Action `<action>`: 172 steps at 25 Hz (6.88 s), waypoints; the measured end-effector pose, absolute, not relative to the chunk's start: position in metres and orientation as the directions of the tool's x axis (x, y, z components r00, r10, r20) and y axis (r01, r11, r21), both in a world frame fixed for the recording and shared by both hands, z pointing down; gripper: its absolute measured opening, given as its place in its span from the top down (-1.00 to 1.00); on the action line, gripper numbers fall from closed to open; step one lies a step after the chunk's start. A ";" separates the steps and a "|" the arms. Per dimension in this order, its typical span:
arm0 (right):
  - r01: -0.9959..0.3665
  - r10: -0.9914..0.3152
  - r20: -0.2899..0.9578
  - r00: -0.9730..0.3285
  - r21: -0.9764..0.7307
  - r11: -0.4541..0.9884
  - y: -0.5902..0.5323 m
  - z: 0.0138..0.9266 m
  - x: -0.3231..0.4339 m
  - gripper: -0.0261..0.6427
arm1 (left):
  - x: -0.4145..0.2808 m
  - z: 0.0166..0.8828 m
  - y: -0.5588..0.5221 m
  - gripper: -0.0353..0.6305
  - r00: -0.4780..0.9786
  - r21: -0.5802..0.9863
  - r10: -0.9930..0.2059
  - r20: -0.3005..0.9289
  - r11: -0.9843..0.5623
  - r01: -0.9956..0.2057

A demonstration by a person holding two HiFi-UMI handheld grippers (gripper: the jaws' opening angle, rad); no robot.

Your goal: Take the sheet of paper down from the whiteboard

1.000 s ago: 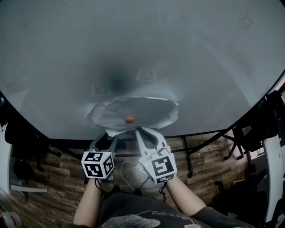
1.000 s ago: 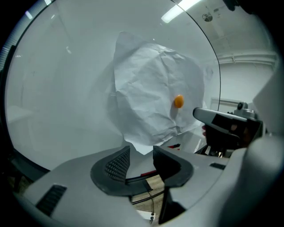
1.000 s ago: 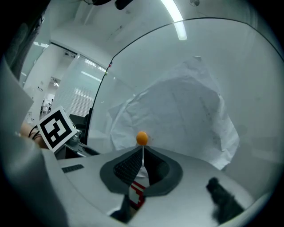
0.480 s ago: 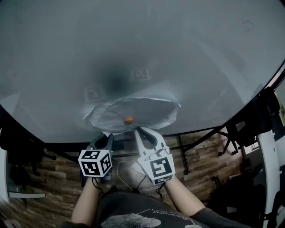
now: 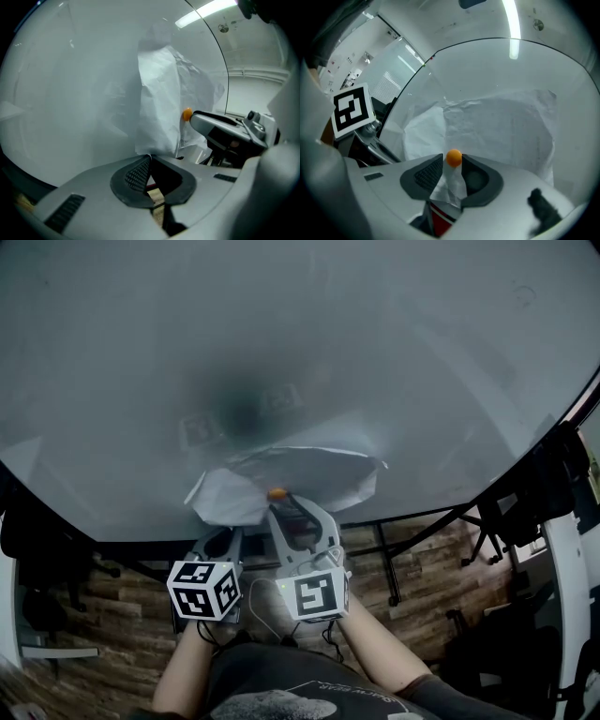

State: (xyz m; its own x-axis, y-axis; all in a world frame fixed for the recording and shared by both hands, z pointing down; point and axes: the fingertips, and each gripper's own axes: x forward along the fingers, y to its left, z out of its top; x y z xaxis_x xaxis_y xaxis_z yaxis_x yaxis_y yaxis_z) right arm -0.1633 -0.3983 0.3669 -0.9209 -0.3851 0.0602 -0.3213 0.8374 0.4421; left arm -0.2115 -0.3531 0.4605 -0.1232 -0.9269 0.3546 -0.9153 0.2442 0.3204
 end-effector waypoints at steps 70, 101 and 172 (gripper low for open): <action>-0.494 -0.552 -0.033 -0.833 0.493 0.717 -0.412 0.377 -0.116 0.58 | -0.198 0.422 -0.326 0.85 -0.126 0.333 -0.961 0.244 0.205 -0.920; -0.618 -0.652 -0.053 -0.756 0.383 0.686 -0.356 0.386 -0.035 0.57 | -0.182 0.411 -0.254 0.85 -0.075 0.195 -0.980 0.184 0.111 -0.975; -0.816 -0.832 0.143 -0.535 0.166 0.553 0.077 0.427 0.141 0.58 | -0.029 0.423 0.133 0.85 0.127 0.062 -0.963 0.236 -0.116 -0.991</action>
